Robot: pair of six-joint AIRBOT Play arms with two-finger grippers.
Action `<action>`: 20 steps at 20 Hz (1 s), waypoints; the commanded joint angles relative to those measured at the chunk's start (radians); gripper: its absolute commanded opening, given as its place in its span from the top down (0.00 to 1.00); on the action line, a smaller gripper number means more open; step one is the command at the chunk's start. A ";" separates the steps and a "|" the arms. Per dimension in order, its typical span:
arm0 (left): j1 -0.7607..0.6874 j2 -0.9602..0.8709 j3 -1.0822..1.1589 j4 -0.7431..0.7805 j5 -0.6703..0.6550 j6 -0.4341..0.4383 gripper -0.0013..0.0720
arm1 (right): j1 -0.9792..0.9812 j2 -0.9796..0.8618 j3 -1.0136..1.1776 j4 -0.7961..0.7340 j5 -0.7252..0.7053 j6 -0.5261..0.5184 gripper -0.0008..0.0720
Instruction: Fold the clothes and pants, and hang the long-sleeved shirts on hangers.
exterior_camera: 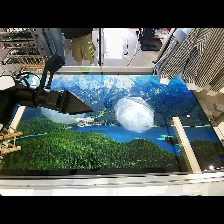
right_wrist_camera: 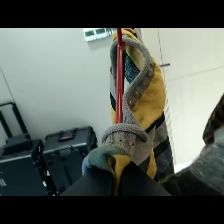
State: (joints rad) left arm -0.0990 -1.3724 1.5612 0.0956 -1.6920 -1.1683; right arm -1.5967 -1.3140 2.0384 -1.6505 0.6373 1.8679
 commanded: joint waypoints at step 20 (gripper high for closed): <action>0.036 0.013 0.061 0.489 0.120 0.055 0.33 | 0.428 0.251 -0.001 0.834 0.375 -0.420 0.12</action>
State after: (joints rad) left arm -0.0830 -1.3705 1.5818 0.2623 -1.6520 -1.0554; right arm -1.3621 -1.0554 2.0380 -1.0859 0.7887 1.5852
